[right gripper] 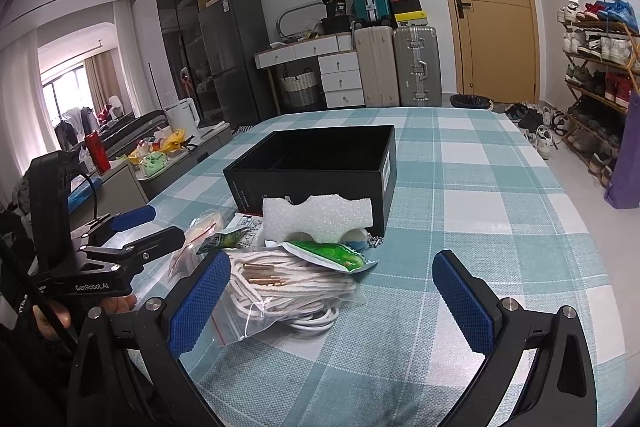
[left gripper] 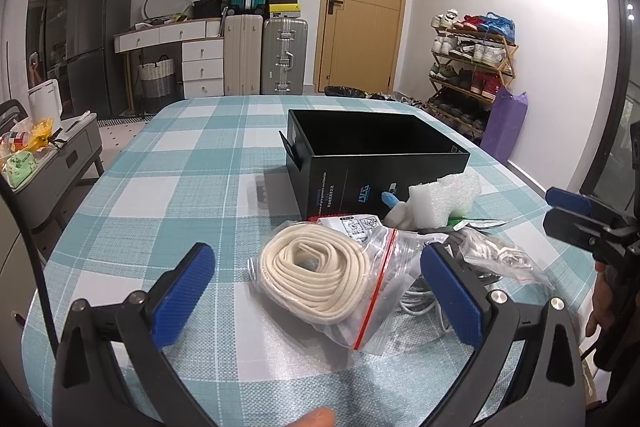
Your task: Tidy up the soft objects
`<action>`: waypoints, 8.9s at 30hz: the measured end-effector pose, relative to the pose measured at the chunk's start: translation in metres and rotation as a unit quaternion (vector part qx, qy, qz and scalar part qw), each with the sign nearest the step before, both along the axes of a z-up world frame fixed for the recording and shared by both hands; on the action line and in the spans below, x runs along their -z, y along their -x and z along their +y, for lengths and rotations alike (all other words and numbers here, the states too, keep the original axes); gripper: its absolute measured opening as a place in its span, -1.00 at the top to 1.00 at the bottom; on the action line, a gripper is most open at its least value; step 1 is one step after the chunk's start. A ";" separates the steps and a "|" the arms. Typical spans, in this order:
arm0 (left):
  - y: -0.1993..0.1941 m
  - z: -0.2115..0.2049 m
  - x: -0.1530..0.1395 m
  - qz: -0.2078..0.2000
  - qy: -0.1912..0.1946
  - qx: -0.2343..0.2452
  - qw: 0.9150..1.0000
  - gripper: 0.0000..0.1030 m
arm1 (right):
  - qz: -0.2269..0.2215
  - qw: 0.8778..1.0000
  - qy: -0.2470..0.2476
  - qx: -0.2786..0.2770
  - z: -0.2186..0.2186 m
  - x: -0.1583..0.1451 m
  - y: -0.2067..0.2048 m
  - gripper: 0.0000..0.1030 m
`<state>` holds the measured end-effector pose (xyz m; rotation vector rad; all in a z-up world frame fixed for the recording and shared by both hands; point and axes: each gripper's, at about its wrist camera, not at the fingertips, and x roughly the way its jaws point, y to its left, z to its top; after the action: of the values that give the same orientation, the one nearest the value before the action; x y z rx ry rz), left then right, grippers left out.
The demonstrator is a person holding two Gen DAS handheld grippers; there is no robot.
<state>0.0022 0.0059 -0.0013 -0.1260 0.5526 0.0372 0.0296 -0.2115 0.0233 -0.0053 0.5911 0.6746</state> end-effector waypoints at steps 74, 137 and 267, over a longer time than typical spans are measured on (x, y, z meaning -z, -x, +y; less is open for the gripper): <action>-0.045 0.013 0.014 0.140 0.047 0.111 0.983 -1.00 | 0.084 0.991 0.097 -0.049 0.066 0.010 -0.072 -0.77; -0.043 0.013 -0.055 0.053 0.029 0.070 0.996 0.36 | 0.000 0.999 0.024 -0.047 0.033 -0.039 -0.047 -0.77; -0.041 0.006 -0.025 0.056 -0.022 0.056 0.997 -1.00 | 0.069 0.994 0.079 -0.016 0.032 -0.006 -0.050 -0.99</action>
<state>0.0435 0.0117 0.0238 -0.0512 0.6686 -0.0527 0.0799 -0.1797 0.0294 -0.1175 0.7774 0.6609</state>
